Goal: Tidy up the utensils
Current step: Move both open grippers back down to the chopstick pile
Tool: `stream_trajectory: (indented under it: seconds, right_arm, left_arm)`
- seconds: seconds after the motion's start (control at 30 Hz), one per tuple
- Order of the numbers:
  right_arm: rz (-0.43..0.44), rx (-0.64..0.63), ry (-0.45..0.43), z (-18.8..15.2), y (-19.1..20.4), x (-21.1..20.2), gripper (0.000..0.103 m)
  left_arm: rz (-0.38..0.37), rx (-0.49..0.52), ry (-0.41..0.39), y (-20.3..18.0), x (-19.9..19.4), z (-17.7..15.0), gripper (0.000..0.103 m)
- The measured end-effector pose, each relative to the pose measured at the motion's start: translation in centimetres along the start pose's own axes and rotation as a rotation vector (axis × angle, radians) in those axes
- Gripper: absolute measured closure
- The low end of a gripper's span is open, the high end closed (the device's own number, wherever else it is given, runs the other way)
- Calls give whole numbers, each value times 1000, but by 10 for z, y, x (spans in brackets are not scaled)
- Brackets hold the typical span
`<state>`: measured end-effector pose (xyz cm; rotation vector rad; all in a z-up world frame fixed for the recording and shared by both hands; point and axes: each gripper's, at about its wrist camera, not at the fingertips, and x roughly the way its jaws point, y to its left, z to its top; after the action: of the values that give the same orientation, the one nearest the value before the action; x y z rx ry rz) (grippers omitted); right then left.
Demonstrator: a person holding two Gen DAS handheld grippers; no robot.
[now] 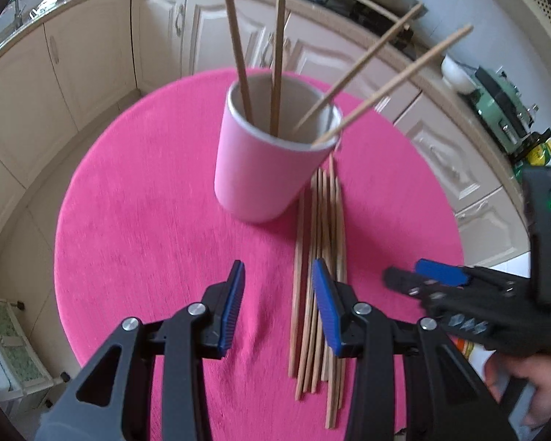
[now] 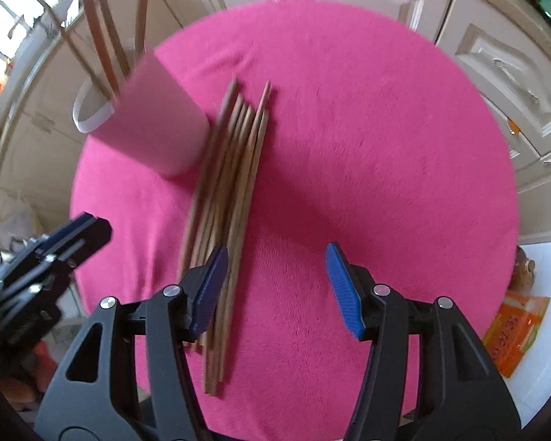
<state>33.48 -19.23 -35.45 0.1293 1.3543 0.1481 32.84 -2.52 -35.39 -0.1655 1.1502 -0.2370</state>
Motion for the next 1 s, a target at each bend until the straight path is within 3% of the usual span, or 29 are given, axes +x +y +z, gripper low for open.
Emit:
stream_trajectory:
  seconds: [0.3, 0.57, 0.87, 0.9, 1.0]
  right_arm:
    - [-57, -74, 37, -13, 15, 30, 48]
    - [-85, -101, 34, -15, 20, 35, 41]
    - [-143, -117, 79, 7, 27, 49, 37]
    - [-146, -123, 84, 8, 27, 49, 37]
    - [-145, -112, 92, 7, 25, 46, 52]
  left_arm:
    - [22, 9, 80, 2, 18, -15, 65]
    - [32, 9, 110, 4, 27, -20, 65]
    - [41, 24, 153, -6, 41, -16, 65]
    - [42, 30, 163, -8, 44, -16, 65]
    - [32, 45, 186, -13, 49, -15, 65]
